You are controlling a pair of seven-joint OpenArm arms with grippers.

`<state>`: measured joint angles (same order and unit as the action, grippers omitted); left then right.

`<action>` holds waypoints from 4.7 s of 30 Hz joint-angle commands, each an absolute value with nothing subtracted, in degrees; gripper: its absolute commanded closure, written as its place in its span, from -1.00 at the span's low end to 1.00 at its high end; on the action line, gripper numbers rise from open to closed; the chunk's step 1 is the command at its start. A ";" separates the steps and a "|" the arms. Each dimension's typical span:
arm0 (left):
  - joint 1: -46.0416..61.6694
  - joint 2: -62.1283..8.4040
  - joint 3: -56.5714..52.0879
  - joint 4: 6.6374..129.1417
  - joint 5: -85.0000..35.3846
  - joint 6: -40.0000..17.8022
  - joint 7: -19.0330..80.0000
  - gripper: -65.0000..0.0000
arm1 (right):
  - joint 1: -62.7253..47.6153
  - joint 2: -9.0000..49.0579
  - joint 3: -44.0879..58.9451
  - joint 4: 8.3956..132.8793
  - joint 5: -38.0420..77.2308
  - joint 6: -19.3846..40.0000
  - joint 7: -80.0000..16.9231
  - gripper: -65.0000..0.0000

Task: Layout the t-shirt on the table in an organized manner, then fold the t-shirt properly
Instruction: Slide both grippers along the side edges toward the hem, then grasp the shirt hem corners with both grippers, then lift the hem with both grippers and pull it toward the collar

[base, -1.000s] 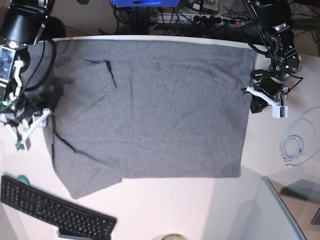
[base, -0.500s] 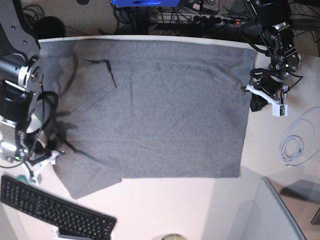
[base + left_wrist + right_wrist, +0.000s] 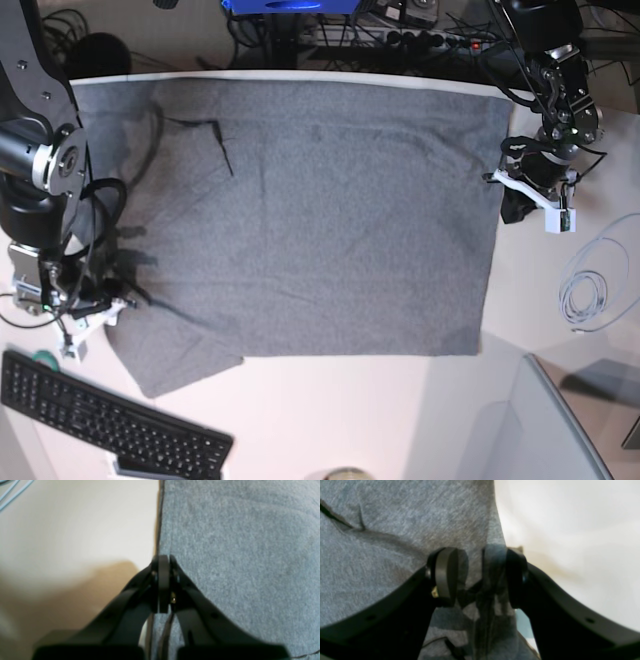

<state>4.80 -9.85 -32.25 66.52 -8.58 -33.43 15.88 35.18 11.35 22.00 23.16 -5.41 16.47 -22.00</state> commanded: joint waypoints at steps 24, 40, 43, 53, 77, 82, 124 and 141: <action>-21.05 -13.32 -32.04 45.32 -8.75 -33.80 20.88 0.71 | 17.54 7.43 22.02 72.75 -4.88 25.80 -38.46 1.00; -29.14 -14.02 -32.04 23.43 1.19 -29.05 8.57 -0.66 | 13.67 7.08 22.11 81.71 -4.88 31.60 -43.56 1.00; -28.97 -13.93 -32.04 23.34 1.27 -28.88 8.66 -0.66 | 13.58 7.08 22.20 81.80 -4.88 31.60 -43.47 1.00; -26.42 -13.05 -28.00 23.43 0.84 -28.88 8.31 0.50 | 12.88 7.08 22.11 81.89 -4.88 31.69 -43.30 1.00; -10.24 -9.54 -27.91 63.08 0.75 -29.23 27.65 1.00 | 12.79 6.99 22.02 81.36 -4.88 31.69 -43.30 1.00; -3.30 -8.13 -28.00 71.87 0.75 -29.23 30.29 1.00 | 12.79 6.99 22.02 81.36 -4.88 31.69 -43.30 1.00; -19.47 -8.84 -42.77 43.56 0.75 -29.05 22.37 -0.34 | 13.23 6.73 22.02 77.85 -4.88 31.69 -43.21 1.00; -23.08 -10.95 -42.33 27.56 0.92 -26.51 6.37 1.00 | 13.23 6.55 21.93 76.97 -4.88 31.69 -39.69 1.00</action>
